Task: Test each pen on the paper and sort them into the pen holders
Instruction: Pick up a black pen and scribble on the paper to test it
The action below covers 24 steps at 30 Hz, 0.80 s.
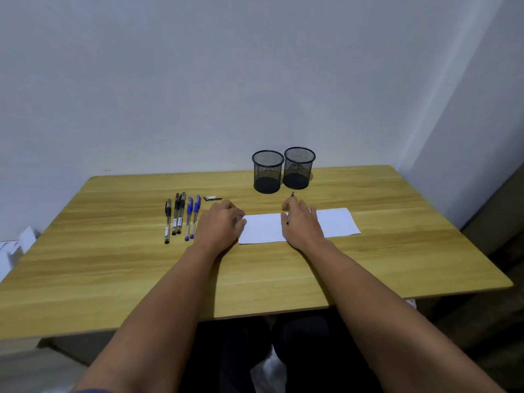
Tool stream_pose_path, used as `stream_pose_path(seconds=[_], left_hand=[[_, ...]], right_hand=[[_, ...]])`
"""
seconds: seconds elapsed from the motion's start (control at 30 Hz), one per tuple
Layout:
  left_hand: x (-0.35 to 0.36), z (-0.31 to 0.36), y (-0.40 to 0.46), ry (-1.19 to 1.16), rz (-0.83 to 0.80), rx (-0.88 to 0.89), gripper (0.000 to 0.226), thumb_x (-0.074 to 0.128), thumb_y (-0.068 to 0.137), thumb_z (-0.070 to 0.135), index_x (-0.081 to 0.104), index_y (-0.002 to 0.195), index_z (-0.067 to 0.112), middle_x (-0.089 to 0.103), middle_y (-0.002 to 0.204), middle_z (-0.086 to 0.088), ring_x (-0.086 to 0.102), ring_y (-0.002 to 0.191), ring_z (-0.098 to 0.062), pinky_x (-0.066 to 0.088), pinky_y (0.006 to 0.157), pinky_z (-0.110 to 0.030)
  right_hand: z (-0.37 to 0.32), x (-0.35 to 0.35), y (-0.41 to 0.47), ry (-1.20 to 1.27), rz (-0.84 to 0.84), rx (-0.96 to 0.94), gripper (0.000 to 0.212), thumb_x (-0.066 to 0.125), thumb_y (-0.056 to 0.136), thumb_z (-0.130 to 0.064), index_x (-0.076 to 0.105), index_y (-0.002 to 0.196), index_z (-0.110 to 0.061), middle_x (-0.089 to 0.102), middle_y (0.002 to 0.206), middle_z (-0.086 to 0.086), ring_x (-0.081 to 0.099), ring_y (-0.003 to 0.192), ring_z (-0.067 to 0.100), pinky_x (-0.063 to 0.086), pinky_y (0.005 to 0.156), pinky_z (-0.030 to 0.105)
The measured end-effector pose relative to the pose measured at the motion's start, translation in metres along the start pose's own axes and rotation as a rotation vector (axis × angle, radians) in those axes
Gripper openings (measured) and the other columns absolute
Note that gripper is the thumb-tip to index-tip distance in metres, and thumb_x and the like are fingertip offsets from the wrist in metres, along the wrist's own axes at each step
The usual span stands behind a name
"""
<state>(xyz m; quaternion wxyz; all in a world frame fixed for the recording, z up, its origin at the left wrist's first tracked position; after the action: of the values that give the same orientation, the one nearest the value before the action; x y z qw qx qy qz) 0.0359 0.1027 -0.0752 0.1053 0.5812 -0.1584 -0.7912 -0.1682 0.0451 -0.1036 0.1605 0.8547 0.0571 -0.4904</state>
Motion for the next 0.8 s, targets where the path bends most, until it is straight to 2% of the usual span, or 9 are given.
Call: stream_pose_path(seconds=[0.07,0.17,0.3,0.43,0.57,0.63,0.67,0.73,0.8], left_hand=[[0.003,-0.001,-0.003,0.038,-0.06,0.034,0.033,0.061,0.095,0.044,0.075,0.116,0.023,0.067,0.12,0.003,0.057,0.113,-0.025,0.049,0.085,-0.041],[0.007,-0.004,-0.009,0.077,-0.147,0.066,0.053,0.048,0.093,0.061,0.069,0.128,0.027,0.061,0.138,0.004,0.048,0.129,-0.027,0.042,0.099,-0.045],[0.01,-0.006,-0.016,0.063,-0.2,0.078,0.076,0.03,0.087,0.073,0.061,0.139,0.027,0.054,0.148,0.002,0.042,0.138,-0.026,0.038,0.108,-0.046],[0.012,-0.006,-0.015,0.085,-0.222,0.049,0.08,0.023,0.085,0.074,0.049,0.149,0.033,0.047,0.154,0.002,0.037,0.143,-0.025,0.032,0.112,-0.047],[0.016,-0.005,-0.017,0.112,-0.242,0.043,0.081,0.016,0.085,0.073,0.045,0.15,0.036,0.04,0.158,0.004,0.029,0.147,-0.024,0.025,0.115,-0.047],[0.017,-0.006,-0.018,0.11,-0.239,0.042,0.08,0.015,0.086,0.072,0.044,0.151,0.037,0.038,0.159,0.004,0.027,0.148,-0.023,0.023,0.116,-0.047],[0.017,-0.007,-0.018,0.107,-0.236,0.041,0.079,0.015,0.086,0.072,0.044,0.151,0.037,0.038,0.159,0.005,0.026,0.148,-0.023,0.022,0.116,-0.048],[0.017,-0.007,-0.018,0.1,-0.226,0.041,0.078,0.016,0.087,0.072,0.045,0.15,0.037,0.039,0.159,0.005,0.026,0.148,-0.023,0.023,0.116,-0.048],[0.017,-0.008,-0.018,0.093,-0.22,0.042,0.077,0.017,0.087,0.071,0.046,0.15,0.037,0.039,0.158,0.004,0.027,0.148,-0.023,0.023,0.116,-0.049]], right_hand=[[0.005,0.002,0.003,0.01,-0.033,-0.009,0.018,0.05,0.109,-0.018,0.05,0.127,-0.013,0.061,0.131,0.011,0.049,0.139,0.036,0.014,0.129,0.056],[0.009,-0.003,0.006,0.032,-0.042,-0.032,0.017,0.05,0.109,-0.017,0.05,0.126,-0.013,0.061,0.13,0.011,0.052,0.134,0.035,0.015,0.129,0.055],[0.015,-0.007,0.008,0.029,-0.028,-0.036,0.017,0.052,0.109,-0.017,0.051,0.126,-0.013,0.061,0.128,0.007,0.055,0.127,0.032,0.016,0.129,0.055],[0.014,-0.008,0.008,0.038,-0.02,-0.032,0.018,0.051,0.109,-0.016,0.05,0.127,-0.013,0.061,0.13,0.007,0.053,0.132,0.032,0.013,0.13,0.056],[0.015,-0.008,0.009,0.06,-0.017,-0.011,0.021,0.053,0.109,-0.016,0.05,0.129,-0.012,0.061,0.13,0.007,0.054,0.131,0.031,0.011,0.13,0.057],[0.013,-0.012,0.006,0.096,0.0,-0.006,0.023,0.056,0.108,-0.018,0.051,0.13,-0.015,0.063,0.122,0.004,0.059,0.12,0.026,0.014,0.13,0.058],[0.012,-0.017,0.004,0.134,0.048,-0.016,0.022,0.058,0.107,-0.021,0.054,0.129,-0.017,0.065,0.113,0.001,0.062,0.108,0.021,0.021,0.128,0.057],[0.003,-0.032,0.0,0.225,0.212,-0.075,0.015,0.058,0.107,-0.032,0.063,0.113,-0.019,0.067,0.093,-0.004,0.059,0.083,0.011,0.045,0.108,0.052],[-0.013,-0.039,-0.002,0.402,0.299,-0.109,0.036,0.05,0.109,-0.047,0.068,0.096,-0.017,0.066,0.077,-0.003,0.062,0.073,0.017,0.057,0.08,0.046]])
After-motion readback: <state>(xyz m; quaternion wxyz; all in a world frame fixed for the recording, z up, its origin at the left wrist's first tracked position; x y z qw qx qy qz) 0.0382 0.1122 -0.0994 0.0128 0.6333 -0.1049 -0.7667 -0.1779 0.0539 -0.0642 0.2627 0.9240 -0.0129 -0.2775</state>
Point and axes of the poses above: each hand's wrist, its own y-axis towards the middle knuckle, its own x-axis out of the palm, z = x × y, the point moved 8 cm from there along y, towards the middle knuckle
